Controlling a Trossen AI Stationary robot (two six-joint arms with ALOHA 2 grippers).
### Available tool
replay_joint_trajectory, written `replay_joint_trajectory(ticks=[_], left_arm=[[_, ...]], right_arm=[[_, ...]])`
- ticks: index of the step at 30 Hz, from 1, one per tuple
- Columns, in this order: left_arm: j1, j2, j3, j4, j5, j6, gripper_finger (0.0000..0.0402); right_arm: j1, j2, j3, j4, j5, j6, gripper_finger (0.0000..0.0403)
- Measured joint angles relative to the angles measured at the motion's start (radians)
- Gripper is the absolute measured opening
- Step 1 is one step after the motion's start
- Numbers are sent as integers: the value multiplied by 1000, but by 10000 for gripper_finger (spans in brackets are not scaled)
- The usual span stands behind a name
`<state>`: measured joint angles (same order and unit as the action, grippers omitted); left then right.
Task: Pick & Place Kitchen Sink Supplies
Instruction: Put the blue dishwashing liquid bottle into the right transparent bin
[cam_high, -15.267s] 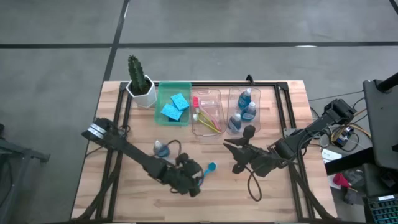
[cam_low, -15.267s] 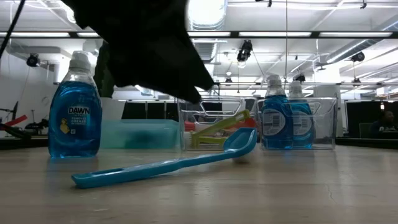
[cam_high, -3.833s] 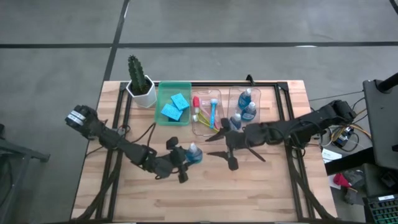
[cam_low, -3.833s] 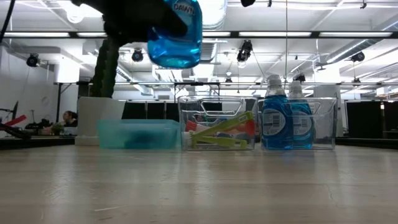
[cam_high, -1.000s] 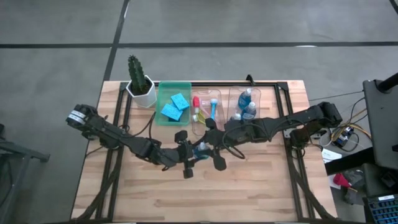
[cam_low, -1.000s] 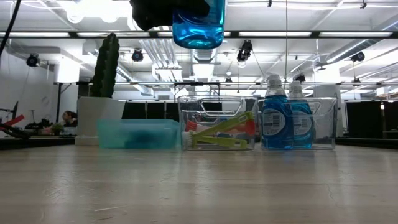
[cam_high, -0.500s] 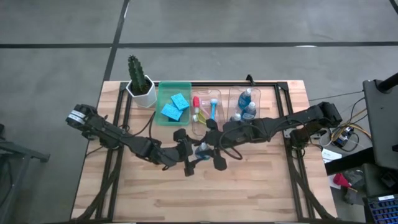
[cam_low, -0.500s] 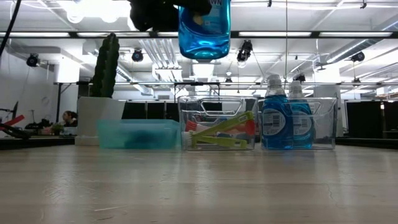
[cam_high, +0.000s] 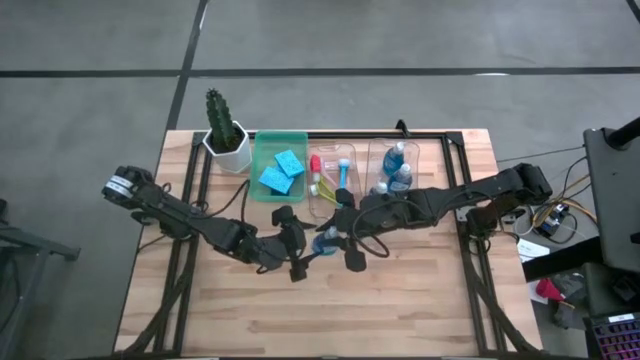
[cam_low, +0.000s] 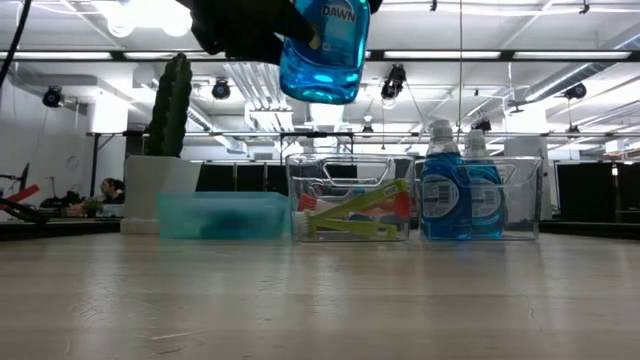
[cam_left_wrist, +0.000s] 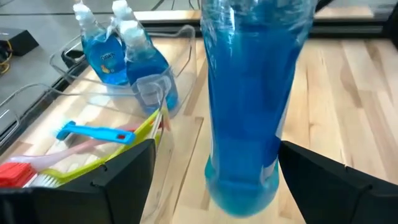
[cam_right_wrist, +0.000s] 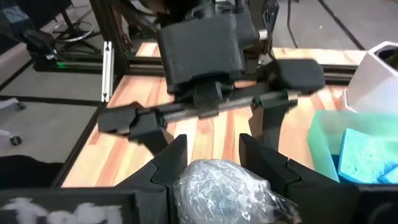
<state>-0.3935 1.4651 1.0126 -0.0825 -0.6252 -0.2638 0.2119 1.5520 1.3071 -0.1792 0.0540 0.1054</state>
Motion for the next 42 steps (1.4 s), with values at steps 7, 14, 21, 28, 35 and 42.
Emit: replay_joint_trajectory(ticks=[7,14,21,28,35,42], left_arm=[[-15,-8,-2,-133,-2,-64,330],[-20,-8,-3,-169,1,-111,330],[-22,-8,-3,-163,1,-121,330],[-22,-8,-3,-161,-2,-122,330],[-22,-7,-3,-155,-2,-122,330],[-22,-7,-3,-155,-1,-122,330]], right_arm=[[-2,-35,0,-55,40,-4,125],[-2,-99,0,-151,130,10,123],[-3,-163,-2,-309,271,83,125],[-3,-203,-3,-429,376,149,123],[-1,-252,-20,-498,420,180,123],[0,-360,-122,-503,458,230,123]])
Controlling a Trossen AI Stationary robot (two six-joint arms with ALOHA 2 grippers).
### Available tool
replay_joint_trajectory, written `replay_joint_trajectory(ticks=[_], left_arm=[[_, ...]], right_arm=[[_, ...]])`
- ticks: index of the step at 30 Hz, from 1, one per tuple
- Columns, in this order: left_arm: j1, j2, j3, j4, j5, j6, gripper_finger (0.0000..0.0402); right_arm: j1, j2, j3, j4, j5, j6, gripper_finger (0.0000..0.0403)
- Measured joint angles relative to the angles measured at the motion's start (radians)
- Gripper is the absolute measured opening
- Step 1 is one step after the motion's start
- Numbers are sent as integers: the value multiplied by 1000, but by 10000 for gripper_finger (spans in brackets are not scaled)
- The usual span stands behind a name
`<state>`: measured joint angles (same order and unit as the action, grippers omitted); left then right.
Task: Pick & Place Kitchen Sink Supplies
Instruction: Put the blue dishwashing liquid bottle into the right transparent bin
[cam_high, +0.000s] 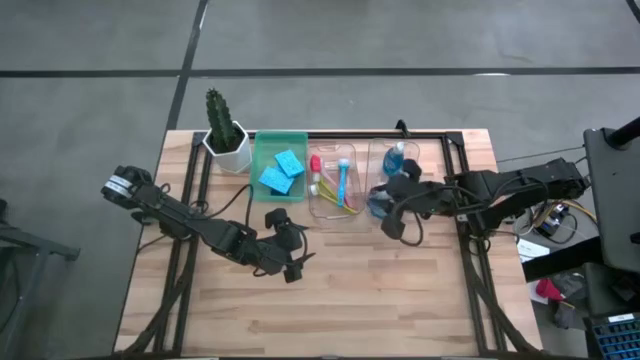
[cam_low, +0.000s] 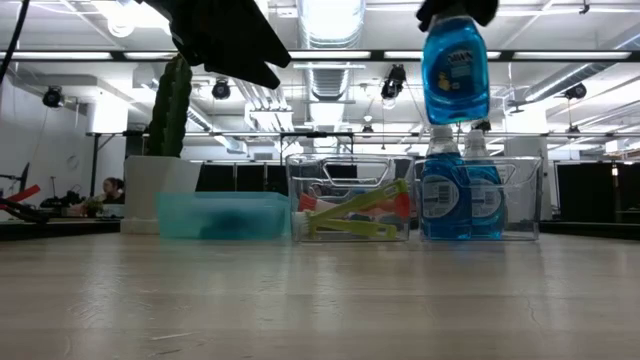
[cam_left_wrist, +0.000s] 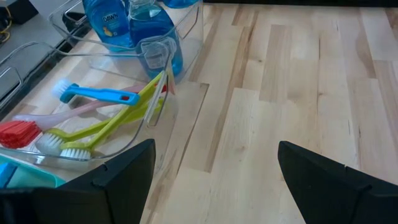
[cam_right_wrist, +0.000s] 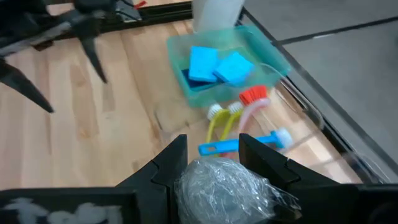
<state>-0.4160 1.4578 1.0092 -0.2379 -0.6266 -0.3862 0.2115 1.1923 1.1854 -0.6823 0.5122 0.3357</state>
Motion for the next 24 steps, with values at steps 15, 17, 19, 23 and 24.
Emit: replay_joint_trajectory(ticks=[15,17,19,23,24], left_arm=[[0,0,0,6,0,0,330],[0,0,0,6,0,1,330],[0,0,0,6,0,0,330],[0,0,0,8,0,1,330],[0,0,0,8,0,0,330]], right_arm=[[0,-303,-249,5,190,130,123],[-3,-320,-265,5,224,156,123],[-9,-332,-276,6,237,174,123],[-17,-328,-307,7,291,200,123],[-25,-325,-316,7,294,213,123]])
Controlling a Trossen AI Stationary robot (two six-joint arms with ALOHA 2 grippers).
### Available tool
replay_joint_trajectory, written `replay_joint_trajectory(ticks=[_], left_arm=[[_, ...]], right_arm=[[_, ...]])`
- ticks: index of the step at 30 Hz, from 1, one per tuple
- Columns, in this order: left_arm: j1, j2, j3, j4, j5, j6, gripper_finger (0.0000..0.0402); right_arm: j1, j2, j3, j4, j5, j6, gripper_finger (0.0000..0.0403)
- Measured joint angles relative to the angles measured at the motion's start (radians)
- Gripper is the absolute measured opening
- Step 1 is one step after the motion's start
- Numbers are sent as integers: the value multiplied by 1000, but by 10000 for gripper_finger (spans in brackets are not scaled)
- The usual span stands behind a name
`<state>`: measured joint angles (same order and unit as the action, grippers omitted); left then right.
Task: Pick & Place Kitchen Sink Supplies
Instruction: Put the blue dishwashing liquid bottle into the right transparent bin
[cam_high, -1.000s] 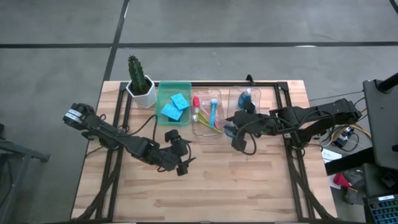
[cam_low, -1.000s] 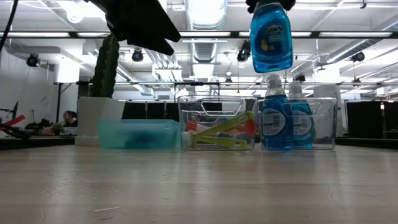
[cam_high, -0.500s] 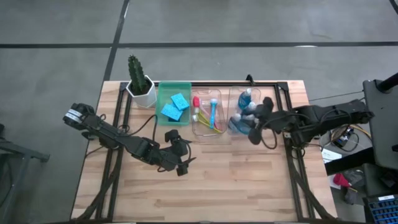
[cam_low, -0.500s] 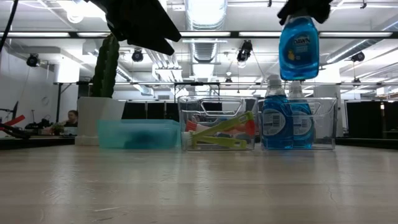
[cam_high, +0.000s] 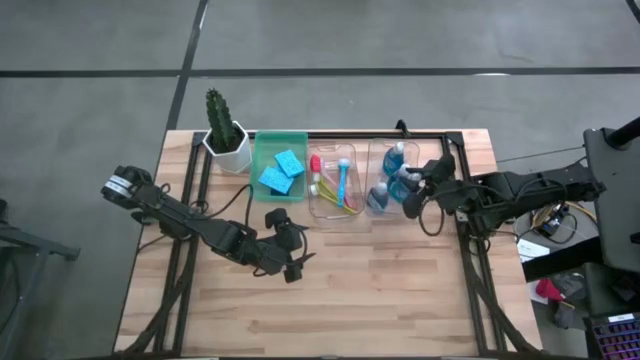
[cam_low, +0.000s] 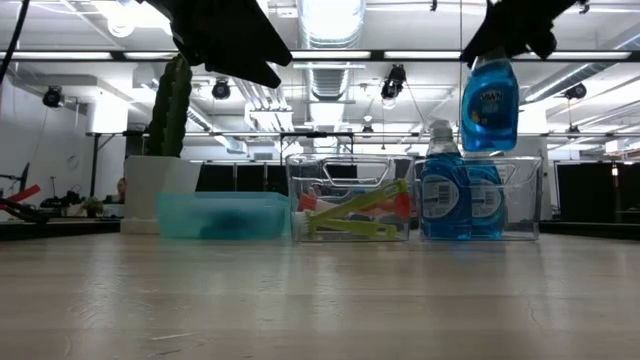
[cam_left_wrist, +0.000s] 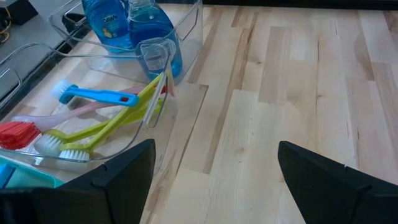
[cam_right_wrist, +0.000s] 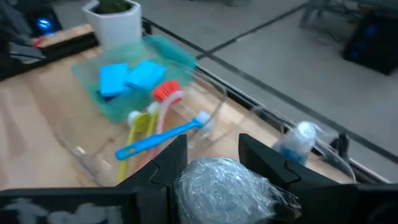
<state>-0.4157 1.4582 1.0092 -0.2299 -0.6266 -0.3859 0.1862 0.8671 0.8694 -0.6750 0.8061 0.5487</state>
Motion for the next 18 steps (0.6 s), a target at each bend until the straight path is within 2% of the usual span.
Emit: replay_joint_trajectory(ticks=[12,18], left_arm=[[0,0,0,0,0,0,330],[0,0,0,-1,0,0,330]], right_arm=[[-51,11,-112,9,9,63,123],[-57,11,-183,107,9,65,126]])
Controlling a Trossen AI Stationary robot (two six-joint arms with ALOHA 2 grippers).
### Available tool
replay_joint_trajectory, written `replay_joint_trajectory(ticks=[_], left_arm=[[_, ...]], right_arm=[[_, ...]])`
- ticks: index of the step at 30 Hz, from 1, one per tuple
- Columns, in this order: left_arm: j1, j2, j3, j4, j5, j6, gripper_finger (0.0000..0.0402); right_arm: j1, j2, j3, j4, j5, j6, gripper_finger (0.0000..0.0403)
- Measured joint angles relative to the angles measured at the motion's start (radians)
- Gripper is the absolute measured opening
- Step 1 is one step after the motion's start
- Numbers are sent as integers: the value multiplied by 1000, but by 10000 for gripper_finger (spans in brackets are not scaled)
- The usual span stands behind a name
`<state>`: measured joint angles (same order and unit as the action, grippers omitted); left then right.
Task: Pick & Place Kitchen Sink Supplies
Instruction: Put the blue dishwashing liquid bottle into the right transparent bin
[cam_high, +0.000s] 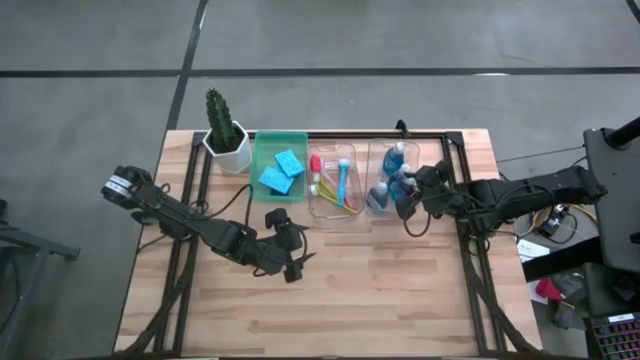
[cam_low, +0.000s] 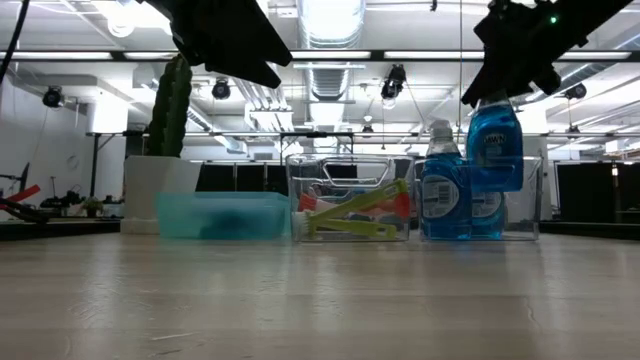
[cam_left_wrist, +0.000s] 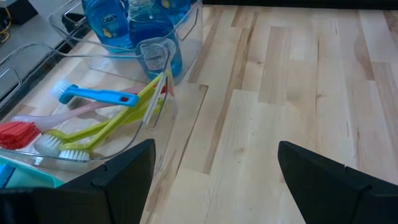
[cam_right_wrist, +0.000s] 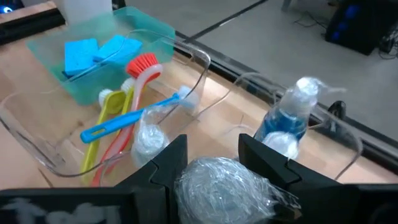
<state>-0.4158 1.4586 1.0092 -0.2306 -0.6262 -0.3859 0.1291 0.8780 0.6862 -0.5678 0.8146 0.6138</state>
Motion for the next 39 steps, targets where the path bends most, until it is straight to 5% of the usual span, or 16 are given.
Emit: replay_joint_trajectory(ticks=[21,39], left_arm=[[0,0,0,-1,0,-6,330],[0,0,0,-2,-3,17,330]], right_arm=[[-46,2,-230,171,-10,118,123],[-44,0,-211,199,-7,32,181]])
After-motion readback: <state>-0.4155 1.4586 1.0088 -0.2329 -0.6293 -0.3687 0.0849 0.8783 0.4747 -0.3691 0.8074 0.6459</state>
